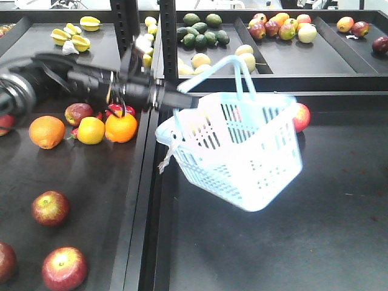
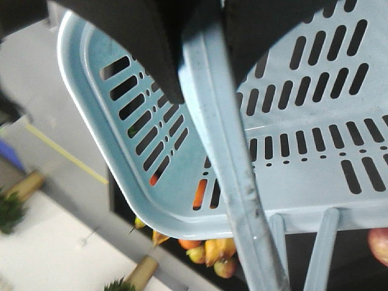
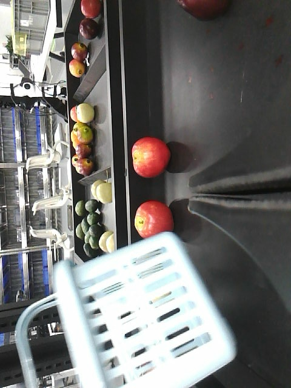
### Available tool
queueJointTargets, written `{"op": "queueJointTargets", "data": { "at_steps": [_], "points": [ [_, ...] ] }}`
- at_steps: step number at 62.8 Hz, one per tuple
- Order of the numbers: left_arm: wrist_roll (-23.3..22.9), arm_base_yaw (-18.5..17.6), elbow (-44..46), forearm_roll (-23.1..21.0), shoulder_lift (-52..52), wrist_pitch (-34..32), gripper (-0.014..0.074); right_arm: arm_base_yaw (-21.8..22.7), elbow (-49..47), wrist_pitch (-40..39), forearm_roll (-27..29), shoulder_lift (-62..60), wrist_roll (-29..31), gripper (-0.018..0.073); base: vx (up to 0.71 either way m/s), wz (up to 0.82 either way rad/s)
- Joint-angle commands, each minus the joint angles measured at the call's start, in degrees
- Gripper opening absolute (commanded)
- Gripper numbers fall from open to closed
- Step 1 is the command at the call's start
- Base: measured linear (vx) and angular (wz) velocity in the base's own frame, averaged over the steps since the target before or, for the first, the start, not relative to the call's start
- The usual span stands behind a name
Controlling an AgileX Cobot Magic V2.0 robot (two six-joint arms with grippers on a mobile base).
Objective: Pick three apples into basket with both arms
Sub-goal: 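Close the left gripper on the basket handle and lift it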
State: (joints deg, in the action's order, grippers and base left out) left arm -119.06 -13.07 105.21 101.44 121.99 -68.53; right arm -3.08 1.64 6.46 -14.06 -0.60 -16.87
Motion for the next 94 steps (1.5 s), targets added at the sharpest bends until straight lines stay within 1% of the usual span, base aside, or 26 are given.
{"op": "queueJointTargets", "data": {
  "at_steps": [1,6,11,18,27,39,45,60,76,81,94],
  "points": [
    [-4.1,-1.2,1.4,0.1,-7.3,-10.0,-0.0008,0.3,0.8,-4.2,-0.7,-0.6,0.0,-0.0004,0.0,0.0],
    [-4.1,-2.3,-0.4,0.1,-10.6,-10.0,-0.0008,0.3,0.8,-4.2,-0.7,-0.6,0.0,-0.0004,0.0,0.0],
    [-4.1,-4.1,-3.5,0.1,-14.4,-10.0,-0.0008,0.3,0.8,-4.2,-0.7,-0.6,0.0,-0.0004,0.0,0.0],
    [-4.1,-5.8,-9.8,0.1,-20.3,-10.0,-0.0008,0.3,0.8,-4.2,-0.7,-0.6,0.0,-0.0004,0.0,0.0],
    [-4.1,-5.8,-19.0,0.1,-27.8,-9.9,-0.0008,0.3,0.8,-4.2,-0.7,-0.6,0.0,-0.0004,0.0,0.0],
    [-4.1,-5.8,-28.9,0.1,-37.2,-8.4,-0.0008,0.3,0.8,-4.2,-0.7,-0.6,0.0,-0.0004,0.0,0.0],
    [-4.1,-5.8,-33.8,0.1,-43.3,-5.4,-0.0008,0.3,0.8,-4.2,-0.7,-0.6,0.0,-0.0004,0.0,0.0],
    [-4.1,-5.8,-43.6,0.1,-56.3,8.0,-0.0008,0.3,0.8,-4.2,-0.7,-0.6,0.0,-0.0004,0.0,0.0],
    [-4.1,-5.8,-50.3,0.1,-62.9,20.7,-0.0008,0.3,0.8,-4.2,-0.7,-0.6,0.0,-0.0004,0.0,0.0],
    [-4.1,-5.8,-51.0,0.1,-63.1,21.7,-0.0008,0.3,0.8,-4.2,-0.7,-0.6,0.0,-0.0004,0.0,0.0],
    [-4.1,-5.8,-51.0,0.0,-63.0,19.4,-0.0008,0.3,0.8,-4.2,-0.7,-0.6,0.0,-0.0004,0.0,0.0]
  ]
}}
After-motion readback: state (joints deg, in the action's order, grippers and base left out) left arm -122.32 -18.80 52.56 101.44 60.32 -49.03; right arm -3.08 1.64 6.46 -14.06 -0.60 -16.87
